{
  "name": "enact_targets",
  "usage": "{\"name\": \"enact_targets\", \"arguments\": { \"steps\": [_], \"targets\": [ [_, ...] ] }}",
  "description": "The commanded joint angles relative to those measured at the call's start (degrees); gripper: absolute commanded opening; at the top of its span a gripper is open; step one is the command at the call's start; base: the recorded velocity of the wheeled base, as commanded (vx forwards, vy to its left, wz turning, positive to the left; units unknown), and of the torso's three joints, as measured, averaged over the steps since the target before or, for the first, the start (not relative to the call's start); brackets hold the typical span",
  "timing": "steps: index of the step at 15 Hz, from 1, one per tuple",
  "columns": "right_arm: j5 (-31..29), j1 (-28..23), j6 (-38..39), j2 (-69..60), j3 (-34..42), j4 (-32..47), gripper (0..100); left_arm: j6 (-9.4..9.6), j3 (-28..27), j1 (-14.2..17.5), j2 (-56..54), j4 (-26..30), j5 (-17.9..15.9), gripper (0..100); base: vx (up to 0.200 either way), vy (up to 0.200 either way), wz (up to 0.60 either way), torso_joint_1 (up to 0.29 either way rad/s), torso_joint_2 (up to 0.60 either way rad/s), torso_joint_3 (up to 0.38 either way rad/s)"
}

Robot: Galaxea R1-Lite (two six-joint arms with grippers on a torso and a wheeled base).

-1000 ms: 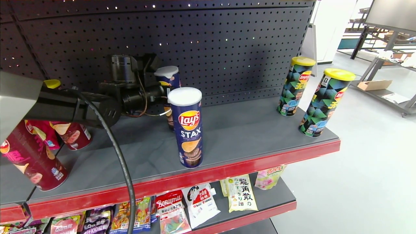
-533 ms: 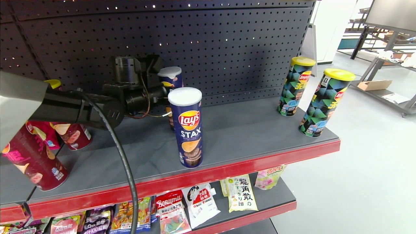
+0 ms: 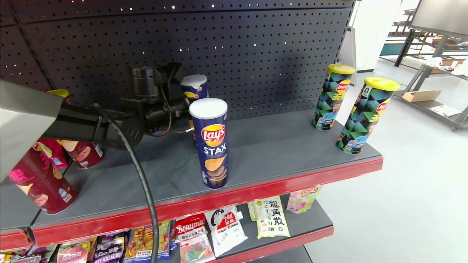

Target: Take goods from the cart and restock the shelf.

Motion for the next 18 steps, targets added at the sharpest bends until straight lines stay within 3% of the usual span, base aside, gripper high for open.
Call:
{"name": "enact_targets", "arguments": {
  "steps": [1,11,12,18],
  "targets": [
    [0.0,0.0,0.0,0.0,0.0,0.0,100,0.00,0.5,0.1,0.2,-0.4,0.4,0,0.000,0.000,0.00,0.000,0.00,0.000],
    [0.0,0.0,0.0,0.0,0.0,0.0,100,-0.26,2.0,-0.1,0.0,-0.4,0.8,0,0.000,0.000,0.00,0.000,0.00,0.000],
    [0.0,0.0,0.0,0.0,0.0,0.0,100,-0.26,2.0,-0.1,0.0,-0.4,0.8,100,0.000,0.000,0.00,0.000,0.00,0.000],
    [0.0,0.0,0.0,0.0,0.0,0.0,100,-0.53,3.3,-0.5,-1.4,0.2,0.8,100,0.000,0.000,0.00,0.000,0.00,0.000]
  ]
}}
